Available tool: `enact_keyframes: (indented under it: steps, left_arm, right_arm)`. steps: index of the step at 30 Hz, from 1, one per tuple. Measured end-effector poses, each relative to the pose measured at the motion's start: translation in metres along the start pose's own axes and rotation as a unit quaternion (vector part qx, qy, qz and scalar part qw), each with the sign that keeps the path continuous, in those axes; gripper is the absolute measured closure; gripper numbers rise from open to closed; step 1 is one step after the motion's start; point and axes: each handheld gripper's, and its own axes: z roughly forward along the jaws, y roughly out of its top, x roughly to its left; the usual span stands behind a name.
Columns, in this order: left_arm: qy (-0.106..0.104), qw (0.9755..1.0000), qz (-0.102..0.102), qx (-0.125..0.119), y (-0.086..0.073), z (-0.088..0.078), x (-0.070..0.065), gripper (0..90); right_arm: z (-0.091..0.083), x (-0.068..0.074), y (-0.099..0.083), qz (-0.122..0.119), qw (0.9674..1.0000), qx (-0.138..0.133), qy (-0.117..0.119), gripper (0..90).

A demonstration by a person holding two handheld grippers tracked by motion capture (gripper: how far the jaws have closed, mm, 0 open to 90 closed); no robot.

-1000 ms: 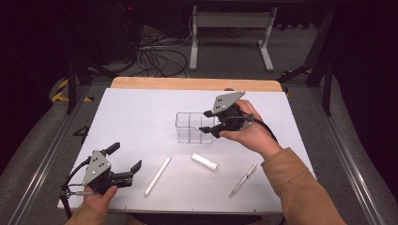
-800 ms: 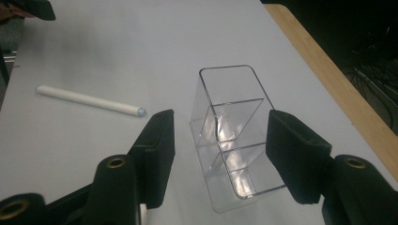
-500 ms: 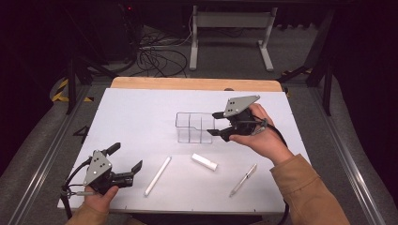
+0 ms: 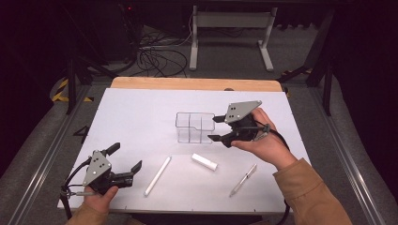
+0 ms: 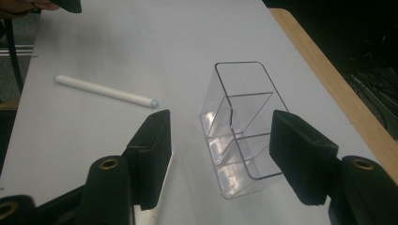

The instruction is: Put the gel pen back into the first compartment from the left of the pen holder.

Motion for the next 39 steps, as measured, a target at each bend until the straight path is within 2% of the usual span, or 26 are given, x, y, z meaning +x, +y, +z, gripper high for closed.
enact_keyframes:
  steps: [6, 9, 19, 24, 34, 39]
  left_arm:
    - [0.0, 1.0, 0.0, 0.0, 0.0, 0.0, 0.0, 7.8]
    - [0.0, 1.0, 0.001, 0.001, 0.0, 0.0, 0.0, 7.8]
    - [0.001, 1.0, 0.0, 0.001, 0.0, 0.0, 0.0, 7.8]
    - [0.001, 1.0, 0.0, 0.0, 0.0, 0.0, -0.001, 7.9]
    - [0.0, 1.0, -0.002, 0.001, 0.0, 0.001, -0.001, 7.9]
    - [0.0, 1.0, -0.002, 0.001, 0.0, 0.001, -0.001, 7.9]
  right_arm:
    - [-0.004, 0.002, -0.003, 0.001, 1.0, 0.001, 0.001, 39.5]
    - [-0.006, 0.005, -0.006, -0.01, 0.9999, 0.009, -0.001, 39.5]
    - [-0.01, 0.018, -0.022, -0.03, 0.9989, 0.03, 0.02, 41.7]
    - [-0.011, 0.022, -0.032, -0.029, 0.9984, 0.039, 0.028, 42.1]
    - [-0.014, 0.028, -0.049, -0.026, 0.9958, 0.074, 0.047, 42.9]
    - [-0.013, 0.03, -0.055, -0.03, 0.9933, 0.093, 0.06, 42.9]
